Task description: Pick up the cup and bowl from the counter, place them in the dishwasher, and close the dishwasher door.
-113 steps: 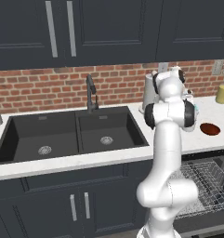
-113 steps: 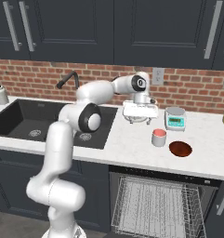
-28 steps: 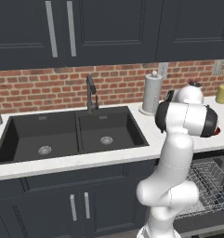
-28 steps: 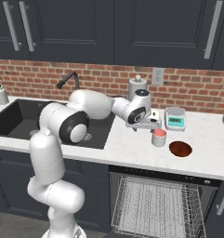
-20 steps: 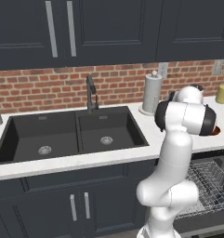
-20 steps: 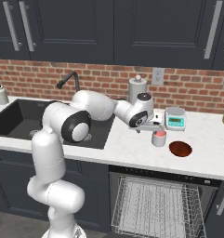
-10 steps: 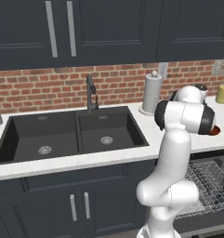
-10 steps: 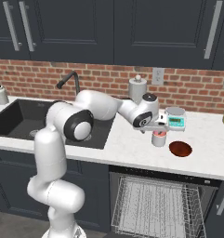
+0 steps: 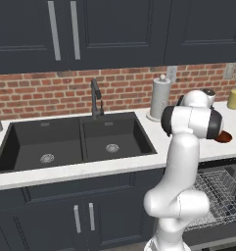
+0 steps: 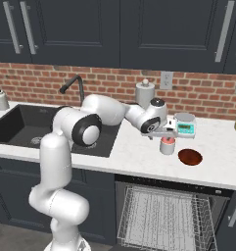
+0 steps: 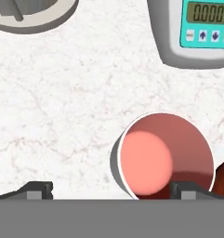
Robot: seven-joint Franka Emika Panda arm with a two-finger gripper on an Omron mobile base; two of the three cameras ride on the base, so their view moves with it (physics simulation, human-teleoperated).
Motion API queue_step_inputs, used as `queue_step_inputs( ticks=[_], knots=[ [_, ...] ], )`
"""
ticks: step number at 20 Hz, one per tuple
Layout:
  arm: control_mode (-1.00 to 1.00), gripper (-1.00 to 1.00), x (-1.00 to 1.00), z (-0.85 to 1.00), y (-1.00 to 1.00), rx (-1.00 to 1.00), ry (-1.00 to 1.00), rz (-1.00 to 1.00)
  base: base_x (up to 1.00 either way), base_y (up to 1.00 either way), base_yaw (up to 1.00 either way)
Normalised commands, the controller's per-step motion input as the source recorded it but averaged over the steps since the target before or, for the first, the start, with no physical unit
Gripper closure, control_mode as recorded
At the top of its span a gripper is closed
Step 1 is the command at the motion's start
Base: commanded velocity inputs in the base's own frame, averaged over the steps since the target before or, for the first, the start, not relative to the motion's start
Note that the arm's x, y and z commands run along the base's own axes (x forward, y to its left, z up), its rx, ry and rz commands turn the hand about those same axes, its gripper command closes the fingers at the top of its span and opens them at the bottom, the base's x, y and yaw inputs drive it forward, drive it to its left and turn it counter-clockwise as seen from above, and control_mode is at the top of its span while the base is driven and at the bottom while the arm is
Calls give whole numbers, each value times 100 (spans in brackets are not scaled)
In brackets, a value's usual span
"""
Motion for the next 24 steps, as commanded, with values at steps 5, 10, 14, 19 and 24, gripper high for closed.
queue_step_inputs(
  ticks=[5,10,14,19,24],
  knots=[
    [-100,-100,0,-11,0,0,3,0,0,0,0],
    [-100,-100,1,-19,0,0,0,0,0,0,0],
    [-100,-100,9,-17,0,0,0,0,0,0,0],
    [-100,-100,13,-15,0,0,0,0,0,0,0],
    [-100,-100,1,-7,0,0,0,0,0,0,0]
  ],
)
